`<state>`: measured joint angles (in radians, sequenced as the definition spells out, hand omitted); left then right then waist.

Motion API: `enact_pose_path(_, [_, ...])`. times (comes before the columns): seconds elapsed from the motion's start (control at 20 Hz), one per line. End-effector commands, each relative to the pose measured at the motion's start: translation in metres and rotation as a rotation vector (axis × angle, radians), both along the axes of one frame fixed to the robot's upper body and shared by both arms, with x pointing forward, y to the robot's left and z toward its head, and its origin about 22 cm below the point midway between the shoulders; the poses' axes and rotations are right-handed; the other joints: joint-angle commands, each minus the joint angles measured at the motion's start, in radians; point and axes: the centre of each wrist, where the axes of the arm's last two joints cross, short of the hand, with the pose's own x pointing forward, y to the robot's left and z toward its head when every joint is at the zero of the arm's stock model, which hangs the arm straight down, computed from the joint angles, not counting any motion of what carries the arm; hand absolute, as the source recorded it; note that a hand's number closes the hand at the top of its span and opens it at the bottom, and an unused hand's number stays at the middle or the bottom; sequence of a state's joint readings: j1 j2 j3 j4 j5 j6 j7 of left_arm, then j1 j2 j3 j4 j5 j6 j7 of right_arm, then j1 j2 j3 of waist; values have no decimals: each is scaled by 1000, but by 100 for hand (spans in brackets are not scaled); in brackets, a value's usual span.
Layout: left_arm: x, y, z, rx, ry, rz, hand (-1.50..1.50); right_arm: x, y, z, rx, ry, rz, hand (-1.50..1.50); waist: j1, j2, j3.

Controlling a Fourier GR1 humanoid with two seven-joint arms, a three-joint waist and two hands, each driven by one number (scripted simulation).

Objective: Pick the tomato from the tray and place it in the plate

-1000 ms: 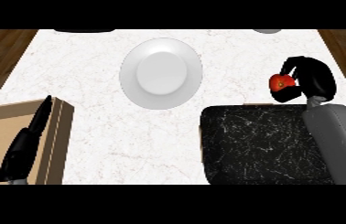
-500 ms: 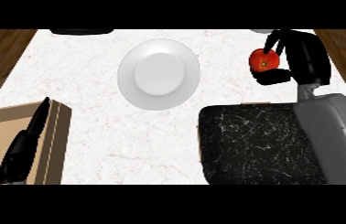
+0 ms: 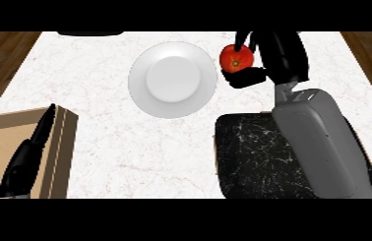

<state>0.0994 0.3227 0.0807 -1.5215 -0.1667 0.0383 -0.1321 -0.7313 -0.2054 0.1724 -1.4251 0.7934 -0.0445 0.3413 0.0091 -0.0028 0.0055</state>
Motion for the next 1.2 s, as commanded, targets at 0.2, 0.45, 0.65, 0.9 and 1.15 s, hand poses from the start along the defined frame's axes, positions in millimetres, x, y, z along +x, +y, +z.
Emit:
enact_pose_path(0.2, [11, 22, 11, -12, -4, -9, 0, 25, 73, 4, 63, 99, 38, 150, 6, 5, -6])
enact_pose_path(0.45, [15, -5, -1, -21, 28, -17, 0, 51, 100, -6, 24, 218, 35, 150, 20, 11, -6])
enact_pose_path(0.65, [20, -7, 16, -5, -17, -42, 0, 64, 104, -39, -8, 266, 3, 150, 53, 19, -6])
enact_pose_path(0.9, [34, -14, 12, -8, -12, -79, 0, 70, 113, -46, 37, 304, -6, 150, 79, 27, -7])
enact_pose_path(1.15, [39, -25, 16, -9, -3, -97, 0, 74, 99, -70, 186, 396, -117, -150, 94, 31, -6])
